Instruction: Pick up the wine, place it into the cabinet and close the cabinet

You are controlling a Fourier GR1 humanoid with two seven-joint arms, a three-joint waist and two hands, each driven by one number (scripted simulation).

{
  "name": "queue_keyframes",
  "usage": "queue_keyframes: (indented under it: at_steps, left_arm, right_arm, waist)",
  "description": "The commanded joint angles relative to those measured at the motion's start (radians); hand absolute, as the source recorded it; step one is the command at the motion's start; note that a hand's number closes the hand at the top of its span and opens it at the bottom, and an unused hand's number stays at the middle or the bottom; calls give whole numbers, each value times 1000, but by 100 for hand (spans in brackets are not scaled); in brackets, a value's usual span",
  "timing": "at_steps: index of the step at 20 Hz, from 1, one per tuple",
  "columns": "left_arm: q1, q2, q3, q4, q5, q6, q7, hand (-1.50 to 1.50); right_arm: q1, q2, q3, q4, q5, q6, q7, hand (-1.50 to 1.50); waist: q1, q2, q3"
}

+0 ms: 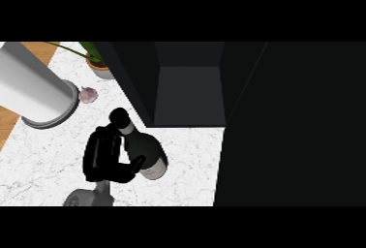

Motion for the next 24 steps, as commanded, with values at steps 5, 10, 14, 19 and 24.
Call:
queue_keyframes:
  at_steps: [5,10,14,19,24]
  left_arm:
    - [-101,-4,-193,-211,27,320,234,150]
    - [-242,-4,-222,-90,48,469,250,150]
    - [-312,-4,-229,-29,38,514,274,150]
    - [-320,-4,-304,89,66,576,167,150]
    - [-405,-4,-283,229,122,579,125,150]
  right_arm:
    - [43,-21,-64,-210,-117,24,86,-150]
    - [88,-25,-86,-218,-138,52,59,-150]
    - [105,-24,-77,-234,-142,67,61,-150]
    - [52,-4,-78,-221,-122,46,125,-150]
    - [-7,14,-117,-158,-155,71,99,-150]
  waist:
    - [-10,5,-1]
    - [-22,8,-1]
    - [-22,8,-1]
    - [-21,9,-2]
    - [-18,12,-2]
